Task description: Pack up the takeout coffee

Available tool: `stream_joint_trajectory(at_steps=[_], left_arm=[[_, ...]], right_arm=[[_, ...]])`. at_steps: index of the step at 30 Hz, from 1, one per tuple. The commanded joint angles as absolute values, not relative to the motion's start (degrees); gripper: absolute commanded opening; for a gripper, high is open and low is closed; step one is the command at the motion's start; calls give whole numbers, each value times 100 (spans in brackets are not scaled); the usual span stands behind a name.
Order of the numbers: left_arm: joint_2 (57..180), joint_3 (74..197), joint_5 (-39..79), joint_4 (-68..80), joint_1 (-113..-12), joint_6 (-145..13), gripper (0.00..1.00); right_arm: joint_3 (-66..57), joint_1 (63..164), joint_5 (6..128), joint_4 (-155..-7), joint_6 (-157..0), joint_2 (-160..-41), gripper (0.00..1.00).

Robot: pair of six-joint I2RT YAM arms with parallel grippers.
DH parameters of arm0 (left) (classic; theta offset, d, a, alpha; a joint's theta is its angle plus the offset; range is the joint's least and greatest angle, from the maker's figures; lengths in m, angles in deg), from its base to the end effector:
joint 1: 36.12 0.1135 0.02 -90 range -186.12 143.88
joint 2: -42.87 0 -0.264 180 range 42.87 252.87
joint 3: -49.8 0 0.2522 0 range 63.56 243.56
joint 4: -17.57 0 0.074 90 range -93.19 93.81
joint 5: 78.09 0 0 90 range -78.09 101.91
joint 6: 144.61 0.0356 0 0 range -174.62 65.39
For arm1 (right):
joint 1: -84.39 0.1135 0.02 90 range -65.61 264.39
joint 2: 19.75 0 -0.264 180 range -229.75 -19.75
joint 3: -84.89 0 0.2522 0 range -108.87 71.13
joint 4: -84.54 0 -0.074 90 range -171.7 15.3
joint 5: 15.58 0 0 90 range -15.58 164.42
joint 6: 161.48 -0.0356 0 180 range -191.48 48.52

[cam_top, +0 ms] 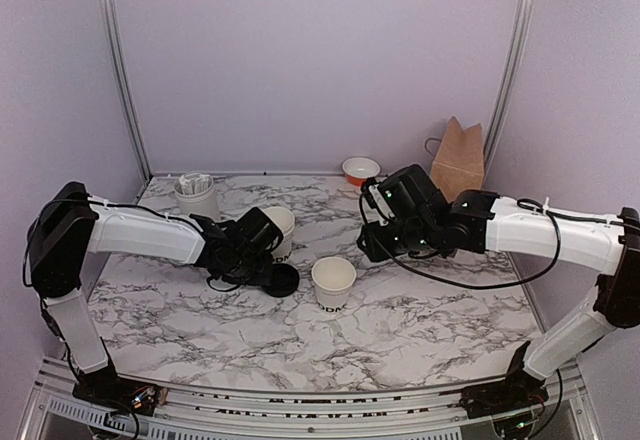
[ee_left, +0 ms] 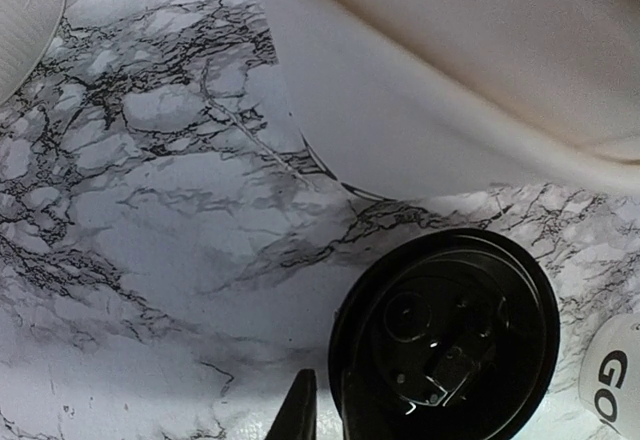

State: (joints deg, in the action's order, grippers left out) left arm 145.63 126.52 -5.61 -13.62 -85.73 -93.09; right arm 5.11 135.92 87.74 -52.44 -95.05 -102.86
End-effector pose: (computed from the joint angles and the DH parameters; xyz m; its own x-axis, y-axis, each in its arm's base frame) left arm 0.2436 -0.2698 0.1695 -0.8128 0.0396 -0.5812 0.1469 0.9794 -0.1386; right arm 0.2024 0.2416 0.2823 -0.6777 -0.2274 -0.6993 -0.4276 0.8955 0.1232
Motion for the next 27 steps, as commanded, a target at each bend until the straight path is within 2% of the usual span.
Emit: stream_joint_trajectory(at_steps=[1, 21, 27], left_arm=[[14715, 12832, -622, -1549, -8570, -9344, 11], [14655, 12729, -470, -1427, -8552, -9460, 5], [14665, 12689, -440, -1399, -8553, -9499, 7]], right_arm=[[511, 13537, 8868, -5225, -9556, -10132, 37], [511, 13510, 8795, -5260, -9565, -10193, 37], [522, 13511, 8777, -5268, -9582, -10159, 37]])
